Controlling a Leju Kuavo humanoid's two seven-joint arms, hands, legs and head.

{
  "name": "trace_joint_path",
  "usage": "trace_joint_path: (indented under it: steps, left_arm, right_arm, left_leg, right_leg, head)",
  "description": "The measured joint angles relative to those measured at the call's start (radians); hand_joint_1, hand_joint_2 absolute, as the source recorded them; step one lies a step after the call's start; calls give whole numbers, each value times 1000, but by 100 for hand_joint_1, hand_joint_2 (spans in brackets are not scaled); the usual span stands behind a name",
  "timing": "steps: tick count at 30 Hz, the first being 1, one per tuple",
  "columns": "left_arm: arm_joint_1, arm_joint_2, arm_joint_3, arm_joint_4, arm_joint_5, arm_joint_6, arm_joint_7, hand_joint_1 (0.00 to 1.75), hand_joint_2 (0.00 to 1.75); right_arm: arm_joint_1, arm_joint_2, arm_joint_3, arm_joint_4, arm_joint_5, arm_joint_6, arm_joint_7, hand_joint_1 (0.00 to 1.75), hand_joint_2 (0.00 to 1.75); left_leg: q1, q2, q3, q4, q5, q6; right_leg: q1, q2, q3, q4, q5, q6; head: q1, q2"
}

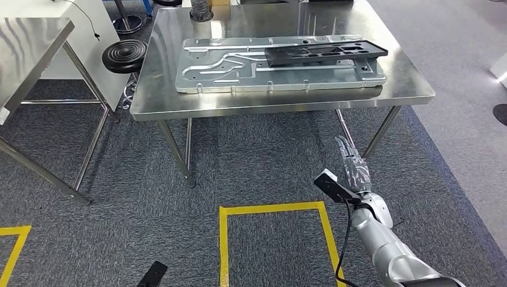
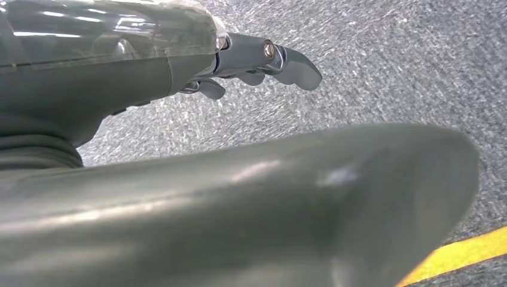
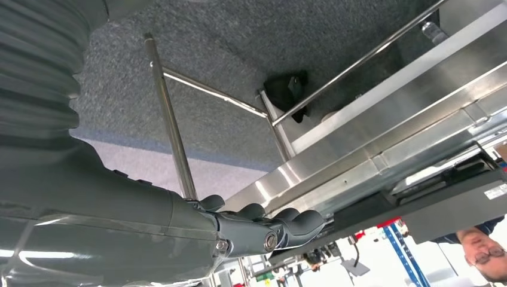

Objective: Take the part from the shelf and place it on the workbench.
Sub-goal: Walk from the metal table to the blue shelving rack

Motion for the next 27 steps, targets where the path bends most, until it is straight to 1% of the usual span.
trace_joint_path:
  steps: [1,2,4,5,6,7,9,10,11,12,13,14,15,16,17,18,20,21,22,23,24,25,26,27]
  left_arm:
    - [0,0,0,0,0,0,0,0,0]
    - [1,0,0,0,0,0,-1,0,0]
    - [2,0,0,0,0,1,-1,0,0]
    - [1,0,0,0,0,1,-1,0,0]
    - [0,0,0,0,0,1,-1,0,0]
    - [-1,0,0,0,0,1,-1,0,0]
    - [0,0,0,0,0,1,-2,0,0]
    - [2,-1,0,0,0,1,-2,0,0]
    - [3,-1,0,0,0,1,-2,0,0]
    - [3,-1,0,0,0,1,-2,0,0]
    - [4,-1,0,0,1,1,-2,0,0]
    - [3,-1,0,0,1,1,-2,0,0]
    - [3,-2,0,0,2,1,-2,0,0]
    - [3,-2,0,0,3,1,-2,0,0]
    - [3,-2,0,0,3,2,-2,0,0]
    - [4,-3,0,0,4,2,-2,0,0]
    - [6,-3,0,0,4,2,-2,0,0]
    - [6,-4,0,0,4,2,-2,0,0]
    - [6,-4,0,0,4,2,-2,0,0]
    - [6,-4,0,0,4,2,-2,0,0]
    - [8,-4,0,0,4,2,-3,0,0]
    - [10,-4,0,0,4,1,-3,0,0]
    - [13,-4,0,0,5,1,-3,0,0]
    - [15,-4,0,0,5,1,-3,0,0]
  right_arm:
    - [0,0,0,0,1,-2,1,0,175]
    - [-1,1,0,0,2,-3,1,0,175]
    - [-1,4,0,0,4,-4,1,0,175]
    - [-1,5,0,0,6,-3,0,0,175]
    - [-2,5,0,-1,7,-3,-1,0,131]
    - [-3,6,0,-1,9,-2,-2,0,87]
    - [-2,7,0,0,13,-1,-2,0,0]
    - [0,8,0,1,15,1,-2,0,0]
    - [1,10,0,2,14,5,-2,0,0]
    - [1,11,0,2,10,11,-3,0,0]
    - [0,11,0,2,5,19,-4,0,0]
    - [-2,12,-1,2,-2,27,-5,0,0]
    - [-5,12,-2,2,-8,35,-6,0,0]
    - [-8,13,-4,2,-12,40,-7,0,0]
    - [-9,13,-5,2,-14,43,-7,0,0]
    - [-10,14,-6,2,-15,45,-6,0,0]
    - [-11,18,-6,2,-12,46,-5,0,0]
    - [-12,21,-6,2,-8,45,-4,0,0]
    - [-12,24,-6,2,-3,43,-2,0,0]
    - [-12,27,-6,2,1,41,-1,0,0]
    - [-12,29,-6,2,4,39,1,0,0]
    - [-10,31,-6,2,6,37,2,0,0]
    - [-9,33,-6,3,8,36,4,0,0]
    - [-8,35,-6,3,10,35,5,0,0]
  left_leg:
    - [-2,0,15,-32,6,4]
    - [-4,0,19,-44,5,8]
    - [-4,-1,18,-51,12,16]
    - [-2,0,18,-55,16,22]
    - [0,0,19,-59,20,28]
    - [2,0,19,-62,23,32]
    - [2,0,16,-62,25,35]
    - [2,-1,15,-62,25,35]
    - [2,-1,14,-61,25,35]
    - [2,-1,13,-60,25,34]
    - [2,-1,14,-58,24,34]
    - [2,-2,14,-57,24,32]
    - [0,-2,13,-55,23,28]
    - [-1,-2,12,-55,23,24]
    - [-2,-3,10,-55,24,18]
    - [-2,-3,9,-56,25,12]
    - [0,-3,7,-54,21,0]
    - [0,-3,0,-38,8,-5]
    - [0,-2,-16,-1,-16,-9]
    - [1,-1,-42,57,-49,-11]
    - [2,-1,-75,128,-82,-13]
    - [2,-1,-104,190,-106,-14]
    - [2,-1,-120,225,-112,-15]
    - [2,0,-118,220,-97,-15]
  right_leg:
    - [1,0,-3,3,0,4]
    - [2,0,-6,4,1,9]
    - [1,0,-8,3,3,20]
    - [0,1,-11,10,-4,26]
    - [-2,2,-20,32,-20,32]
    - [-4,2,-39,74,-47,37]
    - [-8,3,-98,206,-110,46]
    - [-10,3,-124,261,-128,49]
    - [-12,3,-135,286,-128,51]
    - [-13,3,-126,268,-108,51]
    - [-15,3,-98,213,-74,50]
    - [-15,3,-61,137,-41,47]
    - [-12,3,-28,69,-18,42]
    - [-10,3,-6,23,-6,37]
    - [-6,4,3,1,-5,32]
    - [-3,4,3,0,-6,27]
    - [-6,2,4,-8,-1,15]
    - [-8,-1,6,-13,2,8]
    - [-10,-4,8,-18,4,2]
    - [-10,-9,9,-19,5,-1]
    - [-9,-13,8,-19,4,-4]
    - [-8,-18,8,-18,3,-5]
    - [-6,-22,8,-17,2,-6]
    - [-6,-27,9,-16,1,-6]
  head:
    - [0,0]
    - [0,0]
    - [0,0]
    - [0,0]
    - [0,0]
    - [0,0]
    - [0,0]
    - [0,0]
    - [0,0]
    - [0,0]
    - [0,0]
    - [0,0]
    - [0,0]
    - [0,0]
    - [0,0]
    - [0,0]
    - [0,0]
    - [0,0]
    - [0,0]
    - [0,0]
    - [0,0]
    - [0,0]
    - [0,0]
    - [0,0]
